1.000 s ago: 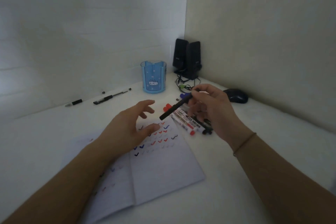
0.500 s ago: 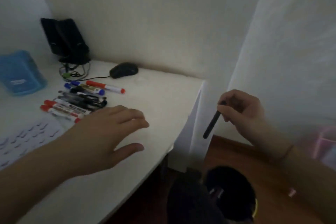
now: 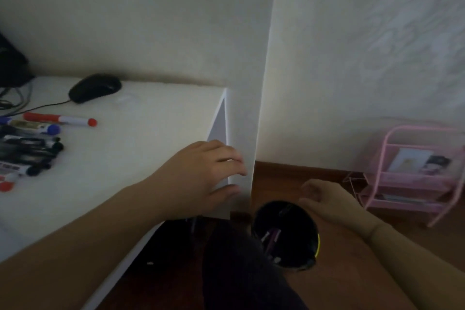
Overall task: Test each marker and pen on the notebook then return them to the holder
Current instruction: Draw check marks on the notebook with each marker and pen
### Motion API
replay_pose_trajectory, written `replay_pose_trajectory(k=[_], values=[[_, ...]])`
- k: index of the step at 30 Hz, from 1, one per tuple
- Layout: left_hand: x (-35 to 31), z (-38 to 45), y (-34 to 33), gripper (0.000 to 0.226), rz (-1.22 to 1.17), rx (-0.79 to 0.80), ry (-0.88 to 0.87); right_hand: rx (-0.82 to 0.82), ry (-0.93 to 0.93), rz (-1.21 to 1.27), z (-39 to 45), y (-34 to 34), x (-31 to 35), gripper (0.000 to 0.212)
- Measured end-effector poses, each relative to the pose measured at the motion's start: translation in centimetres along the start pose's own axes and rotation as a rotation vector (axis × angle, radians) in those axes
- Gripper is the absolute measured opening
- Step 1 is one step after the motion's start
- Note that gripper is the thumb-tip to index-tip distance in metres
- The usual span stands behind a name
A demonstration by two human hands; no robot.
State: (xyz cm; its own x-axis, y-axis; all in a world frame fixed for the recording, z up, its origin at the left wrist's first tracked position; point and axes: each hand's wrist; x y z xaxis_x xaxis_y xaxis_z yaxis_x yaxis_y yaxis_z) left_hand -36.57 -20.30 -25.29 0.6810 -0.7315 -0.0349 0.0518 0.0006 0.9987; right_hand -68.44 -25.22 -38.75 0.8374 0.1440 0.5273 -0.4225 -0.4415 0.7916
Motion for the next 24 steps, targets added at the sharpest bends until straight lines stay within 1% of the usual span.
replay_pose_trajectory(k=[4, 7, 10, 13, 15, 17, 19, 21, 24], values=[[0.2, -0.4, 0.0, 0.024, -0.028, -0.040, 0.002, -0.048, -0.040, -0.006, 0.9, 0.0, 0.1, 0.014], [0.1, -0.3, -0.1, 0.024, -0.033, -0.044, 0.008, -0.073, -0.033, 0.004, 1.3, 0.1, 1.3, 0.012], [0.2, -0.6, 0.1, 0.025, -0.054, -0.055, 0.033, -0.106, 0.047, 0.004, 1.1, 1.1, 3.9, 0.016], [0.7, -1.4, 1.9, 0.031, -0.006, -0.043, 0.126, -0.177, 0.205, 0.009, 1.1, 3.7, 9.5, 0.014], [1.8, -3.0, 3.9, 0.036, 0.045, -0.046, 0.241, -0.256, 0.342, 0.061, 1.4, 5.5, 14.7, 0.007], [3.3, -6.1, 6.0, 0.038, 0.096, -0.084, 0.374, -0.288, 0.491, 0.104, 1.9, 6.2, 20.7, 0.004], [4.9, -10.7, 7.6, 0.036, 0.142, -0.148, 0.545, -0.256, 0.646, 0.155, 2.6, 5.5, 26.8, 0.004], [5.9, -16.6, 8.3, 0.031, 0.113, -0.212, 0.775, -0.196, 0.769, 0.191, 3.1, 3.7, 32.8, 0.005], [5.9, -25.9, 7.6, 0.031, 0.055, -0.209, 1.145, -0.089, 0.934, 0.144, 3.6, -0.8, 41.1, 0.003]])
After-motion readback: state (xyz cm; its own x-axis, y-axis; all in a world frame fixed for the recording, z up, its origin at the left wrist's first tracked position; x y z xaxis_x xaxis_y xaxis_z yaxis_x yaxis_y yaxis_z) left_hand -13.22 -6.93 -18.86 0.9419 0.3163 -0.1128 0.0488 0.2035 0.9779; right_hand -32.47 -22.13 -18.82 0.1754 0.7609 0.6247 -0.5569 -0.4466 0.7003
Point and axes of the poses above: each hand's wrist, its own z-axis towards the middle knuckle, its own y-axis out of the back of the hand, x = y × z, and after that the axes turned 13 degrees about x, right-handed
